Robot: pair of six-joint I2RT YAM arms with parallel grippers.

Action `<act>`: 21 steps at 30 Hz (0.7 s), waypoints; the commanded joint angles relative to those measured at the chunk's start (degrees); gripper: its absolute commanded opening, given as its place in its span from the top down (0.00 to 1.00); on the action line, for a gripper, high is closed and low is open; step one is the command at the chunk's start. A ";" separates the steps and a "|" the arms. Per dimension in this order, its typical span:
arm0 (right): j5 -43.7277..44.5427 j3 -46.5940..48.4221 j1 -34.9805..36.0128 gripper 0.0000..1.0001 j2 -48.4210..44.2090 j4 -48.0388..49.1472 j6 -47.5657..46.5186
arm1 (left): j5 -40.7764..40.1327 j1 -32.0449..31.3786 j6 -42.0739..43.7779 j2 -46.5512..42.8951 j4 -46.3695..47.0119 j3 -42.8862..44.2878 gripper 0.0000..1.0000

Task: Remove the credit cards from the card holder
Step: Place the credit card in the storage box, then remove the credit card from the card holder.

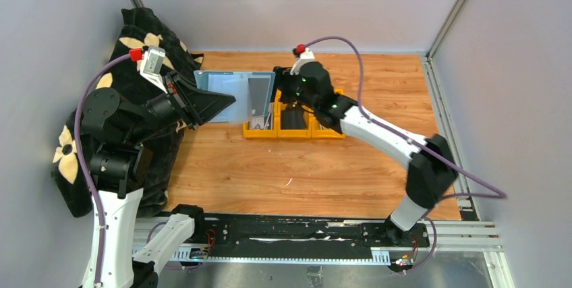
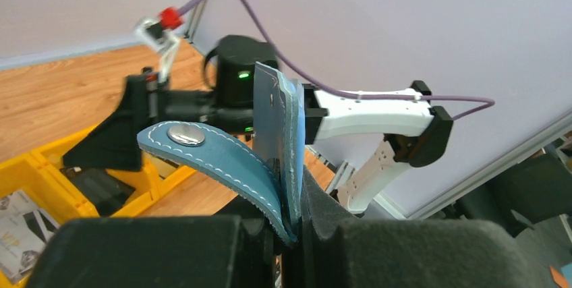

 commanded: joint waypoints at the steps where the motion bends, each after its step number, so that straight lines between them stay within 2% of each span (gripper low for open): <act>1: -8.32 -9.70 -1.97 0.21 -11.28 11.86 4.77 | 2.10 -0.21 -3.41 -0.38 5.25 0.18 1.00; 5: -18.99 -20.59 -3.30 0.20 -20.39 26.43 10.67 | 3.31 -0.19 -4.95 -0.02 7.20 -0.43 1.00; 10: -33.16 -30.77 -3.94 0.20 -25.02 49.08 21.16 | 5.62 -0.15 -6.74 0.00 9.06 -0.78 1.00; 15: -42.50 -35.85 -4.16 0.23 -22.55 82.42 35.70 | 6.53 -0.22 -7.30 -0.43 9.53 -1.41 1.00; 17: -43.03 -34.32 -4.18 0.25 -20.97 85.65 39.90 | 6.80 -0.19 -7.67 -0.53 9.90 -1.73 1.00; 21: -43.08 -30.06 -4.18 0.28 -19.67 85.45 40.99 | 6.96 -0.22 -7.81 -0.87 10.02 -2.41 1.00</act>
